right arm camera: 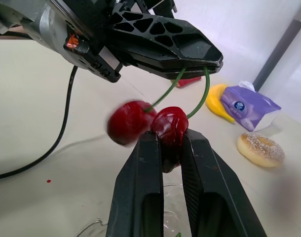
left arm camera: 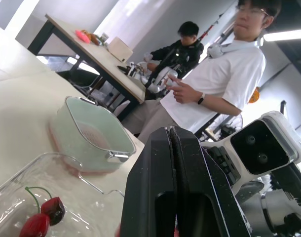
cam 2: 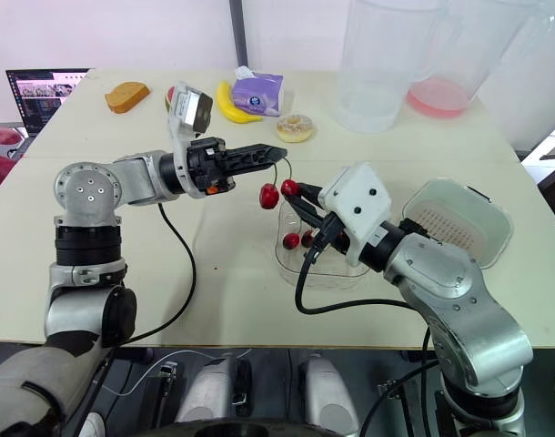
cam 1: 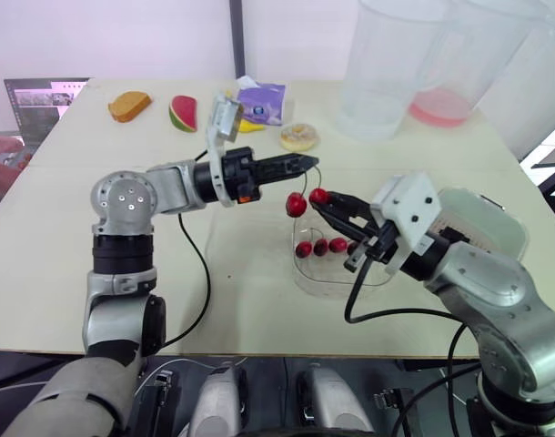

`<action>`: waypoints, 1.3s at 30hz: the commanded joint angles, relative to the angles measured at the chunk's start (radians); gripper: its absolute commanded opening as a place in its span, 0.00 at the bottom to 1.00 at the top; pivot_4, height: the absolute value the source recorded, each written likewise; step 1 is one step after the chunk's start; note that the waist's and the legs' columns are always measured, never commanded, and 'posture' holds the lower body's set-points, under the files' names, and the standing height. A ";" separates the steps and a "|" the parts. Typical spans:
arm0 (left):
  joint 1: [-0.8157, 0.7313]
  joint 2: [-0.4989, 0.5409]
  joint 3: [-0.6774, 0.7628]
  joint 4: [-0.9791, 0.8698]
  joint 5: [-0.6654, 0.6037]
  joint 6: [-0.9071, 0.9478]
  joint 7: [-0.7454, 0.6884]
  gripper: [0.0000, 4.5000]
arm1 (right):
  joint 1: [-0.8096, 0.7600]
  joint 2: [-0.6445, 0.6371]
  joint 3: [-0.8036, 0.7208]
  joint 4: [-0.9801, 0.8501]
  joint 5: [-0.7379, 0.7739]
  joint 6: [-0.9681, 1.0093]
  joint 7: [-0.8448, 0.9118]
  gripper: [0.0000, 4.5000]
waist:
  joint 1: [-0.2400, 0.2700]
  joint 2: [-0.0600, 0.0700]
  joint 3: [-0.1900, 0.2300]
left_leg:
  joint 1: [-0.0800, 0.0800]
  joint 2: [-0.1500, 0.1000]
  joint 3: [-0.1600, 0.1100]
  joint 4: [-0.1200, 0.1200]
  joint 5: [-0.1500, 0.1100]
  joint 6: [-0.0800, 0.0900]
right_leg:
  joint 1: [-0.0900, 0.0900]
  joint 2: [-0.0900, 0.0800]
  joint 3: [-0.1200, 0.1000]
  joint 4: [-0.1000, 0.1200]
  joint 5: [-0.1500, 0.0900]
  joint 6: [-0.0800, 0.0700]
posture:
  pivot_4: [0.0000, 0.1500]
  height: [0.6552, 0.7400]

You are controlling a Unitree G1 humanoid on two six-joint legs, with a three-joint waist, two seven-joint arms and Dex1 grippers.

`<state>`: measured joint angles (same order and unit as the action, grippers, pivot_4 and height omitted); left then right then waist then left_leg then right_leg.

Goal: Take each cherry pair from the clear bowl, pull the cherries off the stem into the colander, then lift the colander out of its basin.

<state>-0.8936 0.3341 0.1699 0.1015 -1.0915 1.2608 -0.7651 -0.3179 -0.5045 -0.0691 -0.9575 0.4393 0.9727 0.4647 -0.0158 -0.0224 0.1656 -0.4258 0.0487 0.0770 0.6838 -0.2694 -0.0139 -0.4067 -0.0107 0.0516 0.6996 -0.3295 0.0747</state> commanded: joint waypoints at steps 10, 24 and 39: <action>0.008 0.152 -0.154 -0.167 0.145 -0.184 -0.249 0.00 | -0.089 -0.071 -0.248 0.039 0.374 0.253 0.041 0.75 | -0.001 0.000 0.000 | 0.000 0.000 0.000 -0.001 0.000 0.000 | 0.000 0.000 0.000 0.000 0.000 0.000 | 1.00 1.00; -0.021 0.297 -0.273 -0.196 0.334 -0.433 -0.525 0.00 | -0.340 -0.247 -0.105 0.329 0.704 0.312 0.136 0.75 | -0.003 0.000 0.001 | 0.000 0.001 0.001 -0.002 -0.001 0.002 | 0.000 0.000 0.000 -0.003 0.000 0.000 | 1.00 1.00; -0.029 0.266 -0.250 -0.202 0.321 -0.414 -0.481 0.00 | -0.376 -0.183 0.057 0.423 0.553 0.173 0.139 0.75 | -0.002 0.000 0.001 | -0.001 0.001 0.001 -0.001 -0.002 0.003 | 0.000 0.000 0.000 -0.003 0.000 0.000 | 1.00 1.00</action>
<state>-0.9000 0.6000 -0.1081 -0.0819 -0.7587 0.8467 -1.2512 -0.6758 -0.6910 -0.0024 -0.5242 0.9949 1.1677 0.6035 -0.0174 -0.0221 0.1663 -0.4272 0.0496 0.0777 0.6826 -0.2709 -0.0111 -0.4069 -0.0109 0.0517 0.6961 -0.3296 0.0746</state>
